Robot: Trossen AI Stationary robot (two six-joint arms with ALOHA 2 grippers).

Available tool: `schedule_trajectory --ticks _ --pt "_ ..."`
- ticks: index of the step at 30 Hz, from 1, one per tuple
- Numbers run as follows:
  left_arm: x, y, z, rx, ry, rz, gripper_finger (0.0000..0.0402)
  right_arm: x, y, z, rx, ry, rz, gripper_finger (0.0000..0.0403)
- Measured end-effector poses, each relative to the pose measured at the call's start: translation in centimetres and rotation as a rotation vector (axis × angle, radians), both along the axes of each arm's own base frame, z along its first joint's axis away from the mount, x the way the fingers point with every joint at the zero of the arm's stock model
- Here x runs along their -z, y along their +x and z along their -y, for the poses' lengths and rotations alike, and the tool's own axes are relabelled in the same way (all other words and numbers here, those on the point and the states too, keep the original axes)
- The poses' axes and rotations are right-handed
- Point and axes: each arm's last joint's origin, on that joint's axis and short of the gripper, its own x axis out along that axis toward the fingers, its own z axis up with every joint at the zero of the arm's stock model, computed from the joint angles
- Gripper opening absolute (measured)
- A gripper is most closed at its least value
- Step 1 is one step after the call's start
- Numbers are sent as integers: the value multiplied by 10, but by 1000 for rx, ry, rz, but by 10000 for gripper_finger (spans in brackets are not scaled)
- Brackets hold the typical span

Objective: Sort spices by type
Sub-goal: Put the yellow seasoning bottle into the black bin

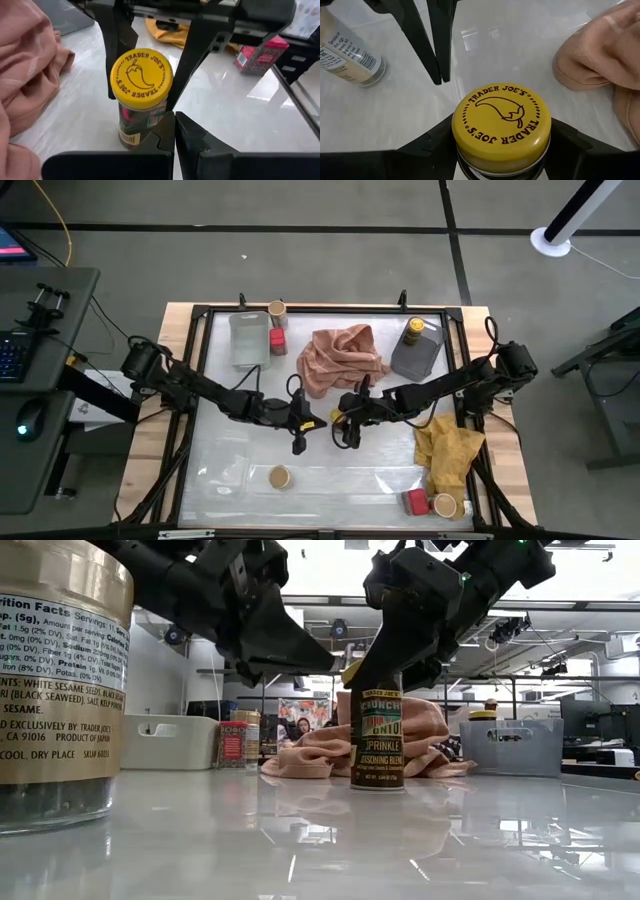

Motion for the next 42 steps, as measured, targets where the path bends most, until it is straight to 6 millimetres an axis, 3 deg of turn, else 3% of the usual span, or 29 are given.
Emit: schedule_trajectory --ticks 11,16,24,34,42 --pt "6 5 -22 -50 40 -31 0 0 0 0 -2 1 -1 217" --pt "8 5 -29 12 20 -65 0 0 0 0 -3 1 -1 217" --pt "6 7 -31 14 -2 -63 0 0 0 0 -3 1 -1 218" --pt "8 30 -27 29 19 -152 0 0 0 0 -1 2 4 218" --pt "2 30 -26 34 26 -135 0 0 0 0 -2 5 5 218"
